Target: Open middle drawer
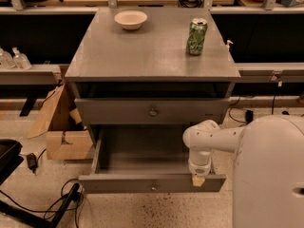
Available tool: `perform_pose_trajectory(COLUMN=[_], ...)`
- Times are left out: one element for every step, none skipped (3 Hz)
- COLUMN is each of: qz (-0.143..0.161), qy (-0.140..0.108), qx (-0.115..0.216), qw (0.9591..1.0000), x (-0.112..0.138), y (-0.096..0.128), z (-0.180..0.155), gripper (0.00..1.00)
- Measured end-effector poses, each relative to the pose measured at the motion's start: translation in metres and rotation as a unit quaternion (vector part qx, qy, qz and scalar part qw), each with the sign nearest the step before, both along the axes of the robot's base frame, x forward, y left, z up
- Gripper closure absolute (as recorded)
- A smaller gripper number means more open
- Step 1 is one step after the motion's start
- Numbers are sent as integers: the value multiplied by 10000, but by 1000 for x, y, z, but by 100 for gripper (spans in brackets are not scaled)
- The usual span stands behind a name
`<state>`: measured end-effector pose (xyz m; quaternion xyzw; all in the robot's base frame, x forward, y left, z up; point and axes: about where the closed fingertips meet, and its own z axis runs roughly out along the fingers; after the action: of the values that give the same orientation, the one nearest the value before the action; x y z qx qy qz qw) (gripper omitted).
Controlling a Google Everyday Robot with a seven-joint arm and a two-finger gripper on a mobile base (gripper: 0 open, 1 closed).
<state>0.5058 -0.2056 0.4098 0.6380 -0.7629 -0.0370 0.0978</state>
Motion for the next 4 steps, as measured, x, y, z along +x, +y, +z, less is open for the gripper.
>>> perform_pose_trajectory(qz=[0,0,72,90], qy=[0,18,-75,-193], qx=[0,-2,55,-71], qw=[10000,10000,9999,9997], x=[0,-1,1,11], y=[0,0,-4,-6], z=[0,-1,14,45], gripper=[16,0,0,16])
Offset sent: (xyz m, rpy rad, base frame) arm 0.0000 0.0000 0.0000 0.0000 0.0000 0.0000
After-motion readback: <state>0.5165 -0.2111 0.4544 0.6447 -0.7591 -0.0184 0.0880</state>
